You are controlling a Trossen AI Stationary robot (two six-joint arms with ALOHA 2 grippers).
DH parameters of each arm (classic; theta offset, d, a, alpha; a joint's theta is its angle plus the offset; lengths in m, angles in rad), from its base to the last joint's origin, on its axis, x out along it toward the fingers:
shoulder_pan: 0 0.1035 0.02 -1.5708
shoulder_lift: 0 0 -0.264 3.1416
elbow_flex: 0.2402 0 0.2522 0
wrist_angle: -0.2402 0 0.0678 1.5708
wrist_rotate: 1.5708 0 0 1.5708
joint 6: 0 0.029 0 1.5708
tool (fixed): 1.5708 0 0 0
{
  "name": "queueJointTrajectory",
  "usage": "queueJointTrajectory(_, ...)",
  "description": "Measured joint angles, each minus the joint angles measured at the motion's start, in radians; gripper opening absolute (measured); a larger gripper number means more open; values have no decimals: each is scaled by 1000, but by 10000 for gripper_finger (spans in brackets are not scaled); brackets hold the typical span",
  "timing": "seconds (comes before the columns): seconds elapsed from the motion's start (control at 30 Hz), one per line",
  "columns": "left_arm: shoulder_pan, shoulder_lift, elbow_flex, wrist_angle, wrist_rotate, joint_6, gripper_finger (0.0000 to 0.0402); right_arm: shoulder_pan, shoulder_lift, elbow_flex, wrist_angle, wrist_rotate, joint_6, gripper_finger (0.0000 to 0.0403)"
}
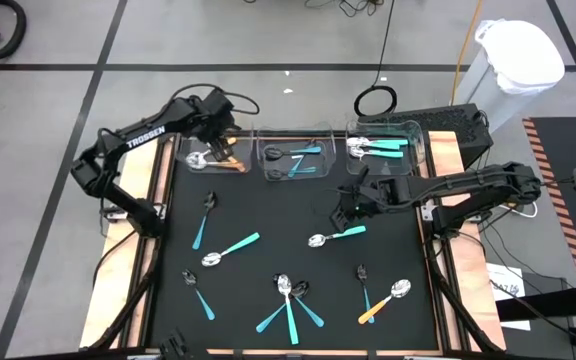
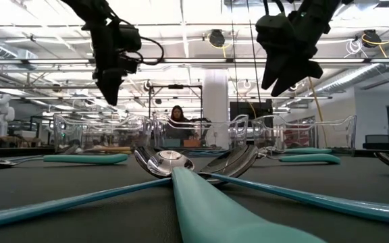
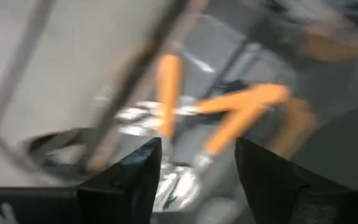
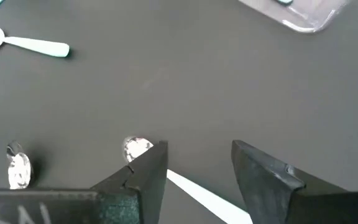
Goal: Sort silverware by color (type)
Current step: Put the light green spoon into the right transparent bin
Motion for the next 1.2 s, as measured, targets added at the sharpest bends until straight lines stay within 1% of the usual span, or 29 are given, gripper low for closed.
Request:
queueJointTrajectory(0.13, -54, -12, 0, -27, 178, -30, 209, 1, 0, 0, 5, -6, -70, 173)
queueJointTrajectory(0.2, -94, -10, -8, -29, 228, -30, 210, 1, 0, 0, 12, -18, -78, 173)
queueJointTrajectory(0.3, -154, -10, -40, -8, 292, -19, 210, 0, 0, 0, 8, -100, -89, 173)
queueJointTrajectory(0.37, -197, -10, -73, 15, 321, -4, 210, 2, 0, 1, -25, -149, -71, 170)
queueJointTrajectory(0.43, -237, -9, -103, 53, 326, -8, 210, 13, 0, 1, -98, -190, -24, 164)
queueJointTrajectory(0.47, -257, -9, -116, 79, 328, -26, 210, 22, 0, 1, -143, -192, 9, 162)
queueJointTrajectory(0.6, -332, -9, -159, 179, 329, -98, 210, 63, 0, 1, -313, -160, 103, 153)
queueJointTrajectory(0.67, -370, -9, -176, 251, 329, -110, 210, 82, 0, 1, -375, -159, 88, 151)
queueJointTrajectory(0.73, -404, -9, -187, 287, 329, -126, 210, 107, 0, 1, -434, -162, 76, 151)
queueJointTrajectory(0.8, -429, -9, -190, 334, 329, -136, 210, 141, 0, 1, -494, -166, 84, 151)
queueJointTrajectory(0.9, -456, -9, -191, 367, 320, -136, 210, 195, -1, 1, -539, -171, 111, 151)
queueJointTrajectory(0.97, -469, -9, -192, 383, 317, -136, 210, 228, -1, 1, -564, -147, 101, 151)
queueJointTrajectory(1.03, -474, -9, -192, 394, 316, -136, 210, 263, -1, 1, -578, -68, 56, 151)
queueJointTrajectory(1.13, -479, -9, -192, 413, 312, -135, 210, 303, -1, 1, -538, 81, -90, 150)
queueJointTrajectory(1.2, -480, -9, -192, 434, 307, -135, 210, 305, -1, 1, -467, 140, -239, 150)
